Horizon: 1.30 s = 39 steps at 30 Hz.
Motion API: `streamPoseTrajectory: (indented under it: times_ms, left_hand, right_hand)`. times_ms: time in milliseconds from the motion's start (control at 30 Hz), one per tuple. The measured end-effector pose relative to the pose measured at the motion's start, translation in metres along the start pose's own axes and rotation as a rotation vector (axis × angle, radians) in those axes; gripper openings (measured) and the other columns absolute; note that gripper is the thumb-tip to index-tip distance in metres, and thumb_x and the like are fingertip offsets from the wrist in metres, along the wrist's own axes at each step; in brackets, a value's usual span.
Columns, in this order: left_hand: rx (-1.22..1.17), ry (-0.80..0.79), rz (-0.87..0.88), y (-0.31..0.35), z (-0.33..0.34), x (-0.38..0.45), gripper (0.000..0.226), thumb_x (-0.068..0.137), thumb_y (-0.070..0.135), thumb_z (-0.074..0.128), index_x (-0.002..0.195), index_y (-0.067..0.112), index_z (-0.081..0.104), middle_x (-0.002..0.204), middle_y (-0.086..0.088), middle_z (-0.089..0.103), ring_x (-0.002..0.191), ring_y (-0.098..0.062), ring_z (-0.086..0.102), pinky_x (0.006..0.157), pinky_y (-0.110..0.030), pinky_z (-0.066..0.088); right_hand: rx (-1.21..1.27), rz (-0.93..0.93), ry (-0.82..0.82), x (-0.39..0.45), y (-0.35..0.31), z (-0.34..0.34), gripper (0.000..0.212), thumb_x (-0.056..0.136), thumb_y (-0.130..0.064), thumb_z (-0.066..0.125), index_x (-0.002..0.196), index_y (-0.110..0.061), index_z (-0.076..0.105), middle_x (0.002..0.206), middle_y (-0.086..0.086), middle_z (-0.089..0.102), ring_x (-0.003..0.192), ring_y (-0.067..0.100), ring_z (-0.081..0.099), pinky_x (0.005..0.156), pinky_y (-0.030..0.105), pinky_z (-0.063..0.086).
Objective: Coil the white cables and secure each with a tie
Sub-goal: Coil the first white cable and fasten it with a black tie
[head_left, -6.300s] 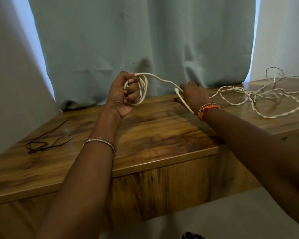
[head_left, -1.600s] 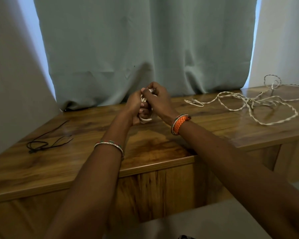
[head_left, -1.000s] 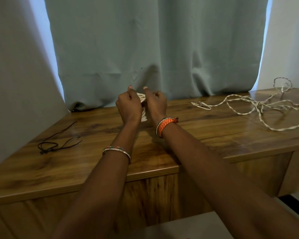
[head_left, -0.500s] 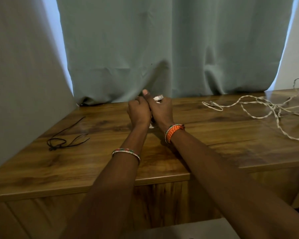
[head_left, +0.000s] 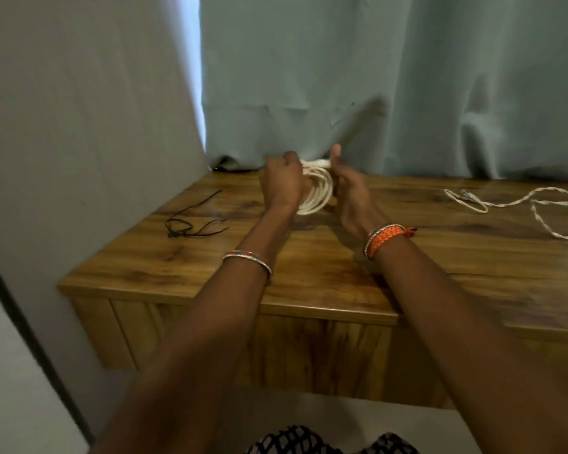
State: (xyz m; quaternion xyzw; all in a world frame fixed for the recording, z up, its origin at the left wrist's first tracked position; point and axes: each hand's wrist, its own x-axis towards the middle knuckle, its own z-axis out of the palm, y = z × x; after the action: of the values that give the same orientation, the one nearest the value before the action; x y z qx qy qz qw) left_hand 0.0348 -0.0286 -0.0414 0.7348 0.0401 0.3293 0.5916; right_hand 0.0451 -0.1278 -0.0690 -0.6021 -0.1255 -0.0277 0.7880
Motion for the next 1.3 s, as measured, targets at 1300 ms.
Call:
streamPoseTrajectory:
  times_ms: [1300]
  left_hand:
    - [0.05, 0.585, 0.159, -0.077, -0.188, 0.108, 0.065, 0.083, 0.043, 0.03, 0.073, -0.012, 0.065, 0.072, -0.03, 0.066, 0.067, -0.041, 0.064, 0.067, -0.051, 0.052]
  right_hand:
    - [-1.31, -0.812, -0.196, 0.072, 0.05, 0.118, 0.018, 0.089, -0.005, 0.047, 0.107, -0.003, 0.049, 0.093, 0.017, 0.06, 0.072, 0.03, 0.055, 0.061, 0.035, 0.04]
